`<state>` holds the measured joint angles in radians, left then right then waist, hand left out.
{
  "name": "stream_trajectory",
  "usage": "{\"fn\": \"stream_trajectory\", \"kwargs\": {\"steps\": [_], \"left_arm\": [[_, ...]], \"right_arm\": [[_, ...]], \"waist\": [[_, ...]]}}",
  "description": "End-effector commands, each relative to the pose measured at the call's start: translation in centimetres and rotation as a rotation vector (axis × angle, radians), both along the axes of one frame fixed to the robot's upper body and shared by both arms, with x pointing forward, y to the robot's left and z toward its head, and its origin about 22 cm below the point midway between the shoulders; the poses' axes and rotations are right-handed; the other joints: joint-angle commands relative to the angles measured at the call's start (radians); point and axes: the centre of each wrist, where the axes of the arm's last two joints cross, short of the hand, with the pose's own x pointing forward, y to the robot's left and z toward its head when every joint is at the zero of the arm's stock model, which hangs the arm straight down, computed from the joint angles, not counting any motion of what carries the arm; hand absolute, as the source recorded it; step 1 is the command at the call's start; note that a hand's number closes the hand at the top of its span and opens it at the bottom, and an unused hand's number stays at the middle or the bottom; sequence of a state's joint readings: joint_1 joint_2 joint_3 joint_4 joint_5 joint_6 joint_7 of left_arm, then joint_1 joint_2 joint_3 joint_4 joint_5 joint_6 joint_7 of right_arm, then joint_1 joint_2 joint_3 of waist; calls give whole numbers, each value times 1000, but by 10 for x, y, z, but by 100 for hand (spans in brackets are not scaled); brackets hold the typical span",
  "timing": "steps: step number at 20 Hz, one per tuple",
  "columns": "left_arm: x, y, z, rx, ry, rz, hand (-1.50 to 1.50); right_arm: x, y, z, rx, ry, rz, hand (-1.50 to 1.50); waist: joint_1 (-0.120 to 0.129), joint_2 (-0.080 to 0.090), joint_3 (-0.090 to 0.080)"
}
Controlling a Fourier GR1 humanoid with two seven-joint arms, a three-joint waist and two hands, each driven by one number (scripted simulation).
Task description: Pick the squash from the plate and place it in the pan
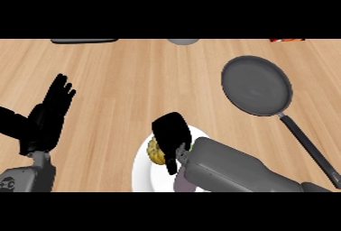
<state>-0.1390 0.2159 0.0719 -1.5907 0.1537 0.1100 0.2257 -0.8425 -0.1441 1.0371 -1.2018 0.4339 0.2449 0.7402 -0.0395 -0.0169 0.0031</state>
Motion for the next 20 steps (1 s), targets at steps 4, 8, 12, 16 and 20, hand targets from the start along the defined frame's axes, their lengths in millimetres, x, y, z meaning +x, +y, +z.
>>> {"fn": "stream_trajectory", "kwargs": {"steps": [4, 8, 12, 16, 20], "left_arm": [[-5, 7, -5, 6, 11, 23, 0], [-10, 3, -7, -12, 13, 7, 0], [-6, -2, 4, -9, 2, -25, 0], [-2, -12, -1, -2, -17, -22, 0], [-15, -12, 2, 8, -21, -24, 0]], "right_arm": [[-20, -49, 49, 241, -406, 13, 150], [-43, -63, 101, 304, -606, 5, 150], [-74, -85, 142, 359, -678, -48, 150], [-66, -112, 152, 351, -659, -133, 150], [-44, -146, 152, 408, -701, -238, 150]], "waist": [[-13, -1, -2], [-6, -3, -3], [10, 4, -3], [31, 15, -3], [40, 17, -2]]}}
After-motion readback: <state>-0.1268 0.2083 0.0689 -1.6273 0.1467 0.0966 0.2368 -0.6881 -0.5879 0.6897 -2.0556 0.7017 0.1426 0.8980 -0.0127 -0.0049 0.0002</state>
